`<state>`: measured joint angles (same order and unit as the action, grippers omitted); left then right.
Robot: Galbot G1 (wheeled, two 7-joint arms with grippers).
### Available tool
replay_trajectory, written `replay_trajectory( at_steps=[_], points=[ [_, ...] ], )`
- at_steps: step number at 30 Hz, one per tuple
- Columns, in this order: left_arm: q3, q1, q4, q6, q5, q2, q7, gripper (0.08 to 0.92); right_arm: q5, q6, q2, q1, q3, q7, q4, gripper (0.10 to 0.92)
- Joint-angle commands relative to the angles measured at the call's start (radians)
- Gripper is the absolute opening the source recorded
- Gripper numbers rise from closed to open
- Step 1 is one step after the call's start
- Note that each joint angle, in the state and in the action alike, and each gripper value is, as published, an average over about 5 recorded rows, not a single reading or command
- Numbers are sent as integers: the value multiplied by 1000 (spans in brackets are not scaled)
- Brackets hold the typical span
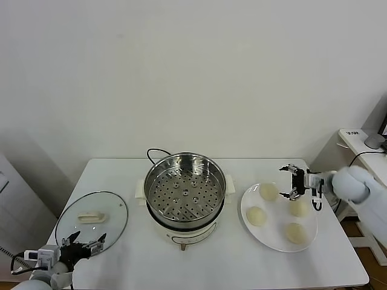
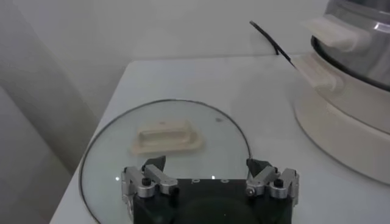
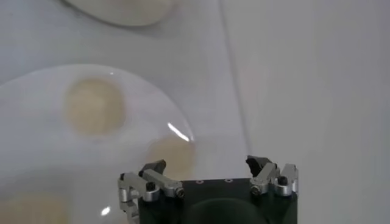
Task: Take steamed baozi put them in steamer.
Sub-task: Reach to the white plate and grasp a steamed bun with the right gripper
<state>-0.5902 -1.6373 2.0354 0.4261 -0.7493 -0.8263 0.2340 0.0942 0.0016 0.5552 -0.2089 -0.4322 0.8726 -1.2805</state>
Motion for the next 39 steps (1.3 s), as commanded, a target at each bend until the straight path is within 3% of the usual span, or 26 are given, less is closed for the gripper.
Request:
replay_trajectory(
  at_steps=[1,23,39],
  points=[
    [2,8,-6,4,7,-1,2,823,-29,38,105,346,-416,156,240,823],
    [3,-2,-7,3,16,3,2,823,83,95,290,240,-355,103,389,820],
    [1,-7,-7,1,19,4,1,823,149,91,296,181,-291,98,397,657]
  ],
)
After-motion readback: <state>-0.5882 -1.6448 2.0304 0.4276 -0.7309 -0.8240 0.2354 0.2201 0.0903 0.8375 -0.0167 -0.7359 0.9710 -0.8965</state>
